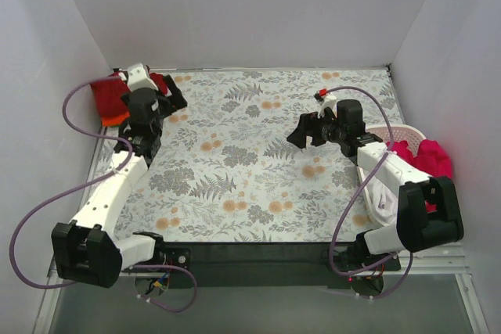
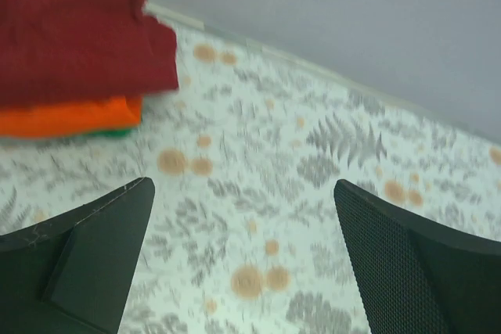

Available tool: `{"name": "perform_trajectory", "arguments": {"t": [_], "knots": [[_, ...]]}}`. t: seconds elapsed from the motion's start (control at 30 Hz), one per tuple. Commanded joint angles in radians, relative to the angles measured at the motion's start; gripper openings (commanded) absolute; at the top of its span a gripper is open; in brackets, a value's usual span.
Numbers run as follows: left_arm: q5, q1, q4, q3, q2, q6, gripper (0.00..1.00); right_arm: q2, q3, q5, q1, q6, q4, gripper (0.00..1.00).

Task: Fold and stack the t-shirts
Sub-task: Neatly place the folded tshirt to the corner

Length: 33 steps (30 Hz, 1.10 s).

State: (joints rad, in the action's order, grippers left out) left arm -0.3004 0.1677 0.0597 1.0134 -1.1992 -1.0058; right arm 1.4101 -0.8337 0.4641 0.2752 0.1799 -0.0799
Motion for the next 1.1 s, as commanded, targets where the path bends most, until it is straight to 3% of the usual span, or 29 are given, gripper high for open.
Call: {"name": "perform_trajectory", "arguments": {"t": [0.0,0.13,0.23,0.5,1.07], "knots": [[-0.112,0.082,0.003,-0.114,0.072,-0.074,0.91,-0.059,0.001,-0.039,-0.005,-0.005,0.011,0.79],[-0.109,0.194,0.002,-0.235,0.144,-0.114,0.91,-0.092,0.001,-0.074,-0.004,-0.01,0.035,0.79],[-0.086,0.219,0.002,-0.278,0.188,-0.123,0.91,-0.118,0.005,-0.104,-0.004,-0.007,0.04,0.8],[-0.057,0.222,0.034,-0.364,0.314,-0.142,0.92,-0.154,0.033,-0.171,-0.004,-0.005,0.062,0.8],[-0.052,0.24,0.029,-0.369,0.374,-0.145,0.9,-0.23,0.07,-0.2,-0.004,-0.017,0.078,0.79]]}}
